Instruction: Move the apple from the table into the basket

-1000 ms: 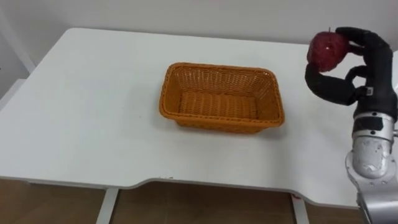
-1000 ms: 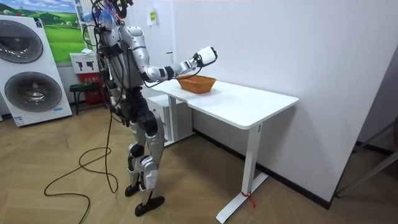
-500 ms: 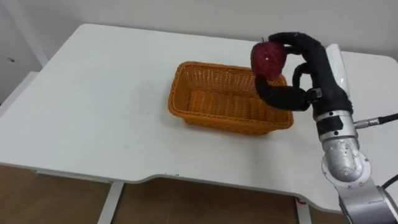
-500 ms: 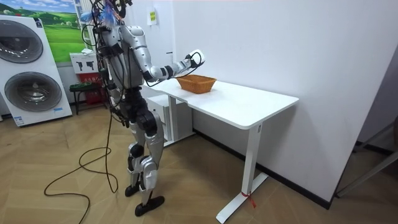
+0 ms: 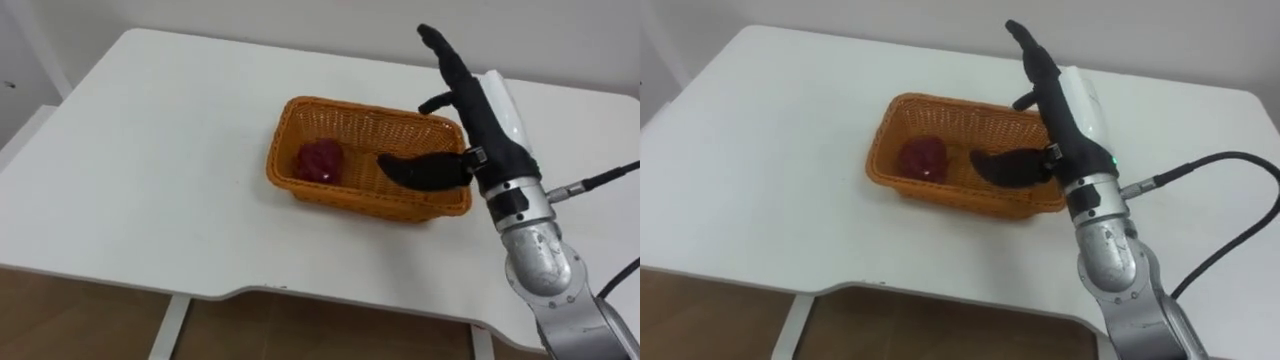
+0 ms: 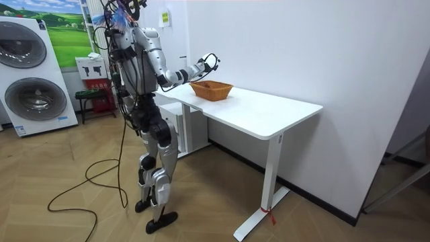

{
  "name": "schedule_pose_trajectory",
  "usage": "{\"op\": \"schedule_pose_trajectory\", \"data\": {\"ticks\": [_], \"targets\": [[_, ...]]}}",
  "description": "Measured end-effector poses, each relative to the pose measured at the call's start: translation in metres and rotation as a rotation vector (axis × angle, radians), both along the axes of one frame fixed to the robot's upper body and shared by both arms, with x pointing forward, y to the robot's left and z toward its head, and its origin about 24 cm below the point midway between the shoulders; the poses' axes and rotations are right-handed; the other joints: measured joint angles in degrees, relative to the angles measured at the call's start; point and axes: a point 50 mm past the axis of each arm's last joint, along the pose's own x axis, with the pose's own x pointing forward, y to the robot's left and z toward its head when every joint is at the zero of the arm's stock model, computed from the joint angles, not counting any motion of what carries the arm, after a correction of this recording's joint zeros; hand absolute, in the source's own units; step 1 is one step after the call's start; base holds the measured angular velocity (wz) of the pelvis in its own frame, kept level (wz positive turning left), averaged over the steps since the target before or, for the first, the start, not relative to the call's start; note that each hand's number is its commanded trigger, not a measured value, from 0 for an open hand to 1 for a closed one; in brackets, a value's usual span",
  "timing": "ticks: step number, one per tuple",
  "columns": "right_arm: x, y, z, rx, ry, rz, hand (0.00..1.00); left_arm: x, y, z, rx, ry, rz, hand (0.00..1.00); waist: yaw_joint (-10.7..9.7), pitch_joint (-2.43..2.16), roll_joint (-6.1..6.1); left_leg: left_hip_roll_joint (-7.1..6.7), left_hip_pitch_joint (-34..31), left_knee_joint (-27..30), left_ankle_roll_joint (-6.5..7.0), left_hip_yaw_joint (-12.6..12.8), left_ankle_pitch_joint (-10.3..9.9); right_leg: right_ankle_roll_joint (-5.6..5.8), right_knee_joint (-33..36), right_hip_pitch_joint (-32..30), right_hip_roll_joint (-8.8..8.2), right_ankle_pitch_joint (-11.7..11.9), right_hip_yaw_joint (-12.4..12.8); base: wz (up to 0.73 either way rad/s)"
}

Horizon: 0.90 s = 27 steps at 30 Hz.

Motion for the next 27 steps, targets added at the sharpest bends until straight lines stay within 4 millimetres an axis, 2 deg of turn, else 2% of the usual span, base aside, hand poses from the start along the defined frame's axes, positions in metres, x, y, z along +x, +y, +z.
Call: {"op": "schedule_pose_trajectory", "data": {"ticks": [4, 6, 8, 10, 11, 15, 19, 23, 25, 27], "targets": [[0.000, -0.001, 0.000, 0.000, -0.001, -0.002, 0.00, 0.000, 0.000, 0.000, -0.005, -0.010, -0.003, 0.00, -0.19, 0.25, 0.35, 0.01, -0.44, 0.31, 0.00, 0.00, 0.00, -0.02, 0.02, 0.00, -0.02, 0.01, -0.12, 0.00], [0.000, -0.001, 0.001, -0.001, -0.003, -0.006, 0.00, 0.000, 0.000, 0.000, -0.005, -0.007, -0.002, 0.00, -0.46, 0.21, 0.39, 0.00, -0.50, 0.33, 0.00, -0.03, 0.00, -0.02, 0.06, 0.01, -0.04, 0.03, -0.26, 0.00], [0.001, -0.005, 0.002, -0.001, -0.010, -0.018, 0.00, -0.003, 0.000, -0.001, -0.006, 0.001, 0.001, 0.00, -0.52, 0.07, 0.46, -0.01, -0.49, 0.39, 0.00, -0.01, 0.00, 0.02, 0.13, 0.01, -0.06, 0.06, -0.26, 0.00], [0.001, -0.013, 0.006, 0.003, -0.032, -0.054, 0.00, -0.013, 0.000, -0.002, -0.006, 0.037, 0.009, 0.00, -0.62, -0.44, 0.60, -0.03, -0.35, 0.38, 0.01, -0.01, -0.01, 0.09, 0.10, 0.08, -0.04, 0.12, 0.02, 0.00], [0.002, -0.016, 0.008, 0.004, -0.041, -0.066, 0.00, -0.013, 0.000, -0.002, -0.006, 0.038, 0.010, 0.00, -0.70, -0.47, 0.65, -0.03, -0.27, 0.38, 0.01, -0.01, -0.01, 0.09, 0.09, 0.16, -0.04, 0.12, 0.04, 0.00], [0.001, -0.047, 0.023, 0.052, -0.144, -0.224, 0.00, -0.029, 0.003, -0.002, 0.003, 0.065, 0.051, 0.00, -1.96, -0.45, 0.65, -0.07, 0.54, 0.29, 0.01, -0.41, -0.01, 0.10, -0.12, 1.15, -0.03, 0.13, -0.06, 0.04], [-0.006, -0.083, 0.039, 0.159, -0.260, -0.396, 0.00, -0.036, 0.009, -0.001, 0.012, 0.061, 0.103, 0.00, -3.53, -0.41, 0.54, -0.04, 0.62, 0.34, 0.00, -0.40, 0.00, 0.10, -0.02, 1.23, -0.07, 0.13, -0.50, 0.02], [-0.017, -0.116, 0.045, 0.224, -0.351, -0.584, 0.00, -0.042, 0.012, 0.001, 0.025, 0.053, 0.135, 0.00, -4.85, -0.39, 0.26, -0.02, 0.69, 0.35, 0.01, -0.08, -0.01, 0.10, -0.01, 1.18, -0.04, 0.13, -0.08, -0.05], [-0.027, -0.140, 0.045, 0.273, -0.412, -0.740, 0.00, -0.043, 0.015, 0.002, 0.035, 0.042, 0.149, 0.00, -5.26, -0.35, -0.02, 0.01, 0.70, 0.28, 0.01, 0.10, -0.01, 0.11, 0.04, 1.02, -0.02, 0.13, -0.05, -0.05], [-0.034, -0.153, 0.044, 0.298, -0.450, -0.846, 0.00, -0.044, 0.016, 0.003, 0.044, 0.039, 0.158, 0.00, -6.22, -0.32, 0.00, 0.08, 0.70, 0.26, 0.00, 0.27, -0.02, 0.10, 0.06, 0.91, 0.02, 0.13, 0.09, -0.05]]}}
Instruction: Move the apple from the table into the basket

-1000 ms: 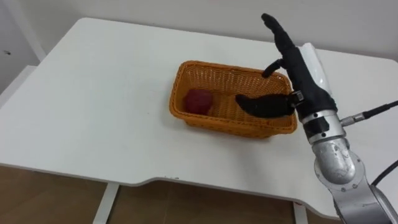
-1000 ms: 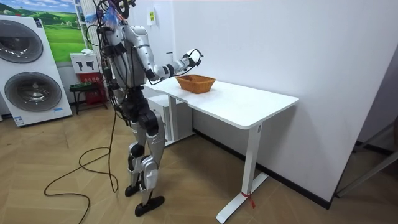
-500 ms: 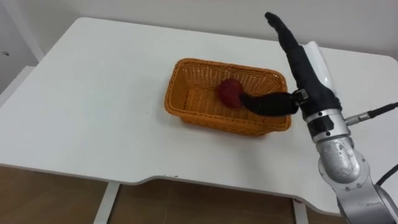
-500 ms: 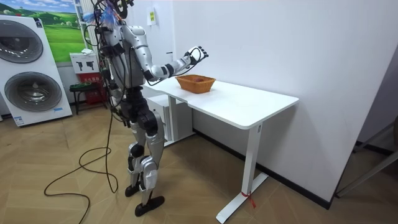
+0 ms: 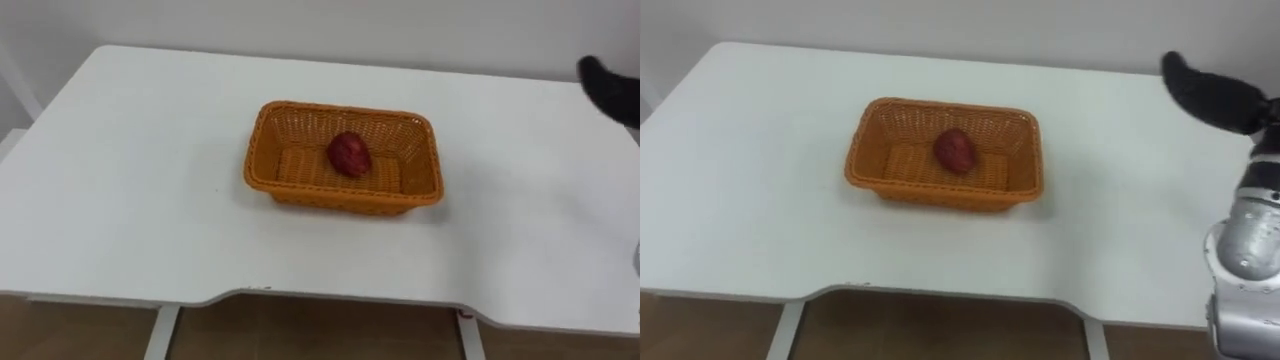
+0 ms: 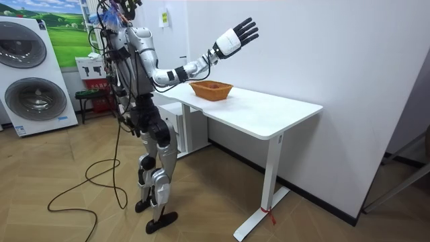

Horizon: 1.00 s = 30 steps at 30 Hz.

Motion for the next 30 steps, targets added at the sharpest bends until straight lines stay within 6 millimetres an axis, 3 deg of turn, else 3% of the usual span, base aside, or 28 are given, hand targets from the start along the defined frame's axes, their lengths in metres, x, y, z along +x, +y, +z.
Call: {"op": "schedule_pose_trajectory", "data": {"ticks": [5, 8, 11, 13, 14, 17, 19, 22, 25, 30], "targets": [[-0.022, -0.031, -0.005, 0.121, -0.100, -0.230, 0.00, 0.001, 0.002, 0.001, 0.019, -0.014, 0.013, 0.00, -1.77, -0.07, 0.41, 0.02, -0.36, -0.40, 0.01, 0.67, -0.01, 0.00, 0.05, -0.90, 0.08, 0.00, 0.80, -0.08], [-0.037, -0.052, -0.022, 0.254, -0.113, -0.357, 0.00, -0.001, 0.003, 0.001, 0.024, -0.004, 0.020, 0.00, -2.54, -0.11, 0.47, -0.01, -0.32, -0.62, 0.02, 0.74, -0.01, 0.00, 0.02, -0.87, 0.12, 0.00, 1.32, -0.04], [-0.054, -0.066, -0.061, 0.382, 0.005, -0.453, 0.00, 0.003, 0.005, 0.002, 0.033, -0.009, 0.029, 0.00, -3.13, -0.16, 0.47, 0.00, -0.23, -0.67, 0.01, 0.84, -0.01, 0.00, 0.01, -0.84, 0.10, 0.01, 1.47, 0.00], [-0.070, -0.070, -0.114, 0.544, 0.204, -0.535, 0.00, 0.006, 0.005, 0.003, 0.045, -0.012, 0.023, 0.00, -3.09, -0.20, 0.46, 0.04, -0.15, -0.68, 0.02, 1.40, -0.01, 0.00, 0.03, -0.80, 0.08, 0.01, 1.52, -0.04], [-0.076, -0.069, -0.131, 0.581, 0.282, -0.553, 0.00, 0.006, 0.005, 0.003, 0.047, -0.012, 0.021, 0.00, -3.07, -0.21, 0.52, 0.05, -0.14, -0.63, 0.02, 1.42, -0.01, 0.00, 0.03, -0.79, 0.08, 0.01, 1.51, 0.00], [-0.135, -0.048, -0.209, 0.813, 0.654, -0.646, 0.00, 0.005, 0.004, 0.003, 0.052, 0.003, 0.025, 0.00, -1.84, -0.26, 0.98, 0.06, -0.06, -0.71, 0.03, 1.49, -0.02, 0.00, -0.02, -0.80, 0.09, 0.01, 1.78, 0.00], [-0.164, -0.032, -0.238, 0.907, 0.824, -0.680, 0.00, 0.003, 0.003, 0.002, 0.048, 0.017, 0.031, 0.00, -1.58, -0.33, 1.77, 0.03, -0.02, -0.73, 0.04, 1.30, -0.02, 0.01, 0.08, -0.67, 0.07, 0.00, 1.68, 0.02], [-0.190, -0.007, -0.261, 1.015, 0.991, -0.664, 0.00, 0.003, 0.003, 0.002, 0.047, 0.019, 0.033, 0.00, -1.39, -0.25, 2.49, 0.09, 0.32, -1.11, 0.02, 1.37, 0.00, -0.02, 0.19, -0.71, 0.08, -0.01, 1.81, -0.01], [-0.199, 0.005, -0.270, 1.028, 1.095, -0.603, 0.00, -0.001, -0.001, 0.000, 0.039, 0.031, 0.037, 0.00, -0.83, -0.01, 2.58, -0.04, 1.44, -1.26, 0.08, 1.59, -0.04, 0.10, -0.07, -0.09, -0.03, -0.24, 1.92, -0.03], [-0.209, 0.025, -0.282, 1.069, 1.222, -0.502, 0.00, -0.003, -0.004, -0.001, 0.035, 0.041, 0.045, 0.00, 0.23, 0.07, 1.67, -0.10, 1.73, -1.21, 0.12, 1.75, -0.06, 0.15, -0.18, 0.02, -0.01, -0.21, 1.93, -0.02]]}}
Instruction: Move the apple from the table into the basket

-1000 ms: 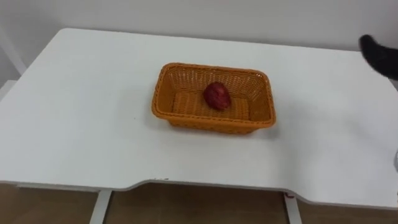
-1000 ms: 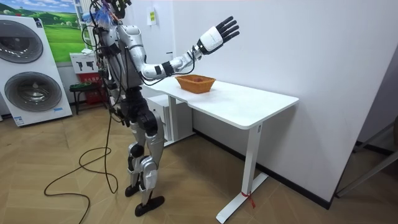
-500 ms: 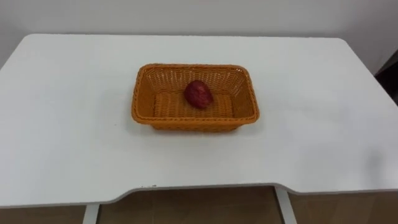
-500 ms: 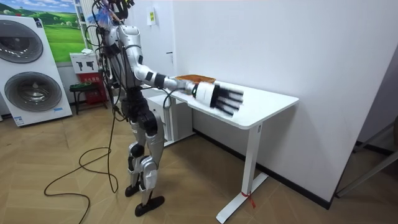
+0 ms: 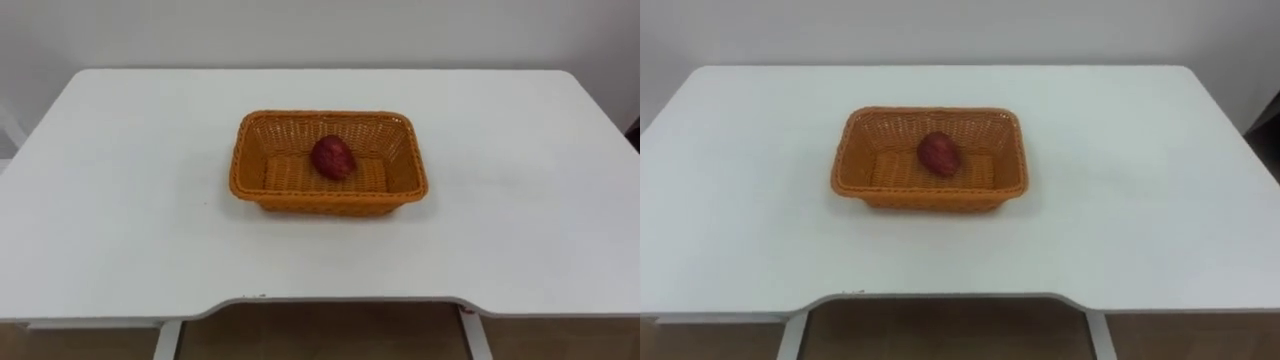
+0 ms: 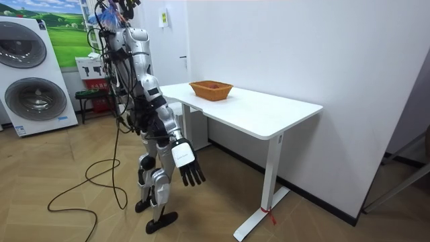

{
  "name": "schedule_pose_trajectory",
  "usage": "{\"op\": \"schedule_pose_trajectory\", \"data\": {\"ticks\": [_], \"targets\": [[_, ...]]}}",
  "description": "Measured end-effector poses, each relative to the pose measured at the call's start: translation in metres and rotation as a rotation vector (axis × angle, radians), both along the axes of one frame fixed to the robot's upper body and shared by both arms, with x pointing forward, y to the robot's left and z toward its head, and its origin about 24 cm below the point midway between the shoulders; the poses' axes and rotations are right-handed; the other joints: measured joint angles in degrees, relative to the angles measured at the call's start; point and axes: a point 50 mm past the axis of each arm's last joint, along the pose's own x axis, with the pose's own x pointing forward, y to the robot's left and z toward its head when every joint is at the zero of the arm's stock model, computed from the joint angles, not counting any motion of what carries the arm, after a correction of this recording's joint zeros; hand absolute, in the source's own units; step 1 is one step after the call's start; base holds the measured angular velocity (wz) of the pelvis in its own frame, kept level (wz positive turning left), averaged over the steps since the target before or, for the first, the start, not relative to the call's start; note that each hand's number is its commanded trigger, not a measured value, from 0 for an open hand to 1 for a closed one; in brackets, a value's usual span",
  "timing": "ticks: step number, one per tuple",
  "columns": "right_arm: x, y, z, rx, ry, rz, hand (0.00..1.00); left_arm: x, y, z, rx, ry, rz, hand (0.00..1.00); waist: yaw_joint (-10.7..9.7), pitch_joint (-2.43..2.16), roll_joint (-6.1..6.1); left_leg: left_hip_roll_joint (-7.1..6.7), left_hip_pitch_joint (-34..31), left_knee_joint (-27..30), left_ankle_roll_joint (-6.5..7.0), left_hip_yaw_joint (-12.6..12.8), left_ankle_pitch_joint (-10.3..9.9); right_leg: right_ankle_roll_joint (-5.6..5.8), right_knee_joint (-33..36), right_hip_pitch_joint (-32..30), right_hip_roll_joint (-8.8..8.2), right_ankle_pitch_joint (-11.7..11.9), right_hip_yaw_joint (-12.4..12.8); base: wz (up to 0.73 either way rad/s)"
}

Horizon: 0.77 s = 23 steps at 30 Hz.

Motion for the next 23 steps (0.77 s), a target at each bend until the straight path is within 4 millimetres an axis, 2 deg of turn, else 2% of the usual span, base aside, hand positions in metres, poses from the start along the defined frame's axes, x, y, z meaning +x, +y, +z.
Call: {"op": "schedule_pose_trajectory", "data": {"ticks": [4, 10, 20, 23], "targets": [[-0.008, 0.016, -0.008, 0.090, 0.065, 0.091, 0.00, -0.007, -0.006, -0.002, -0.013, 0.029, 0.012, 0.00, 0.08, -0.02, 0.56, -0.03, -0.08, 0.06, 0.01, -0.25, -0.01, 0.00, 0.00, 0.16, 0.00, 0.04, -0.18, 0.01], [-0.013, 0.023, -0.011, 0.137, 0.139, 0.246, 0.00, -0.008, -0.012, -0.004, -0.024, 0.039, 0.020, 0.00, 0.05, -0.02, 2.15, -0.01, 0.01, 0.07, 0.01, -0.20, -0.01, -0.03, 0.02, 0.31, 0.02, -0.05, 0.15, 0.00], [-0.013, 0.037, -0.016, 0.224, 0.220, 0.458, 0.00, -0.010, -0.021, -0.007, -0.047, 0.071, 0.005, 0.00, 0.20, 0.00, 2.24, -0.01, 0.05, 0.16, 0.01, -0.30, -0.01, -0.04, 0.14, 0.40, 0.00, -0.10, 0.15, 0.00], [-0.016, 0.041, -0.017, 0.244, 0.255, 0.520, 0.00, -0.003, -0.026, -0.008, -0.062, 0.066, -0.025, 0.00, 0.55, 0.05, 2.39, 0.02, 0.19, 0.13, 0.00, -0.21, -0.01, -0.05, 0.08, 0.40, 0.03, -0.10, 0.29, 0.00]]}}
